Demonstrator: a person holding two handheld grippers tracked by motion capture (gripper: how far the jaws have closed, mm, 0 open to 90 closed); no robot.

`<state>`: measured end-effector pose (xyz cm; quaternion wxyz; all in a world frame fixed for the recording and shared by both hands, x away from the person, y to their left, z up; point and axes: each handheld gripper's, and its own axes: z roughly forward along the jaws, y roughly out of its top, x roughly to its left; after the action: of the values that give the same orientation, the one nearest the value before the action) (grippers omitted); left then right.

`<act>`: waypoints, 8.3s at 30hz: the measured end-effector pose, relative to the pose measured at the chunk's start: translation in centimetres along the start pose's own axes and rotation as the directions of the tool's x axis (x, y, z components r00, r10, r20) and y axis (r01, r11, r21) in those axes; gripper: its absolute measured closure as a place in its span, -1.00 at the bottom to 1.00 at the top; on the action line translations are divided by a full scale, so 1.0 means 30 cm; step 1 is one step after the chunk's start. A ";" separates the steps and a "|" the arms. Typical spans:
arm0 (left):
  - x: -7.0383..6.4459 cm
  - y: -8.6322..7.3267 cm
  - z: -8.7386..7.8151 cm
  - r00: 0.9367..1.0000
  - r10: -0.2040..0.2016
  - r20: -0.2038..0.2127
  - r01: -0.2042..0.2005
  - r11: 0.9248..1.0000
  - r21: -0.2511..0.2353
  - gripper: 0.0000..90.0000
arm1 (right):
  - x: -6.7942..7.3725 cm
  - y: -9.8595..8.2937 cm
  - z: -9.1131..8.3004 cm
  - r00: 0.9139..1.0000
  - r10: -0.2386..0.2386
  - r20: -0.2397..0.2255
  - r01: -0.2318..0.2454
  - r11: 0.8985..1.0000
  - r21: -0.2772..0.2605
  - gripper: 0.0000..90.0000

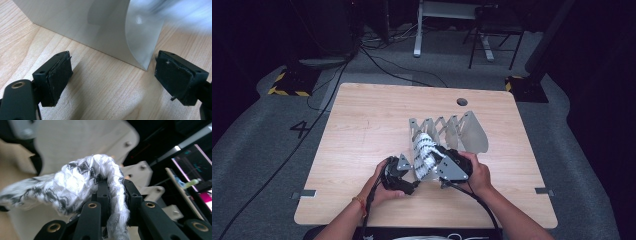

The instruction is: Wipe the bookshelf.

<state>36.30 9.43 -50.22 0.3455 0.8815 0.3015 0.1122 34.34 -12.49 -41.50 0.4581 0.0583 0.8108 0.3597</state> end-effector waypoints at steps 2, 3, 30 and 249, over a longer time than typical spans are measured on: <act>-0.001 -0.001 0.000 1.000 -0.004 -0.003 0.004 1.000 -0.004 -0.68 | -0.019 0.004 -0.017 1.000 0.013 0.028 -0.013 1.000 -0.005 0.75; -0.001 -0.001 0.001 1.000 -0.005 -0.004 0.005 1.000 -0.008 -0.68 | -0.033 0.007 -0.028 0.999 0.012 0.051 -0.011 1.000 -0.011 0.75; 0.001 -0.001 0.003 1.000 0.002 -0.011 -0.002 1.000 -0.016 -0.68 | 0.040 0.020 0.096 0.973 0.096 -0.210 -0.124 0.985 -0.124 0.73; 0.198 0.119 -0.045 0.997 -0.058 -0.057 0.045 0.977 -0.208 0.55 | -0.030 -0.454 -0.073 0.834 0.440 -0.332 -0.384 0.896 0.223 0.67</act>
<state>42.09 11.71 -46.88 0.4284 0.8287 0.3218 0.1616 36.34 -24.04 -48.85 0.2011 0.1959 0.8755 0.3933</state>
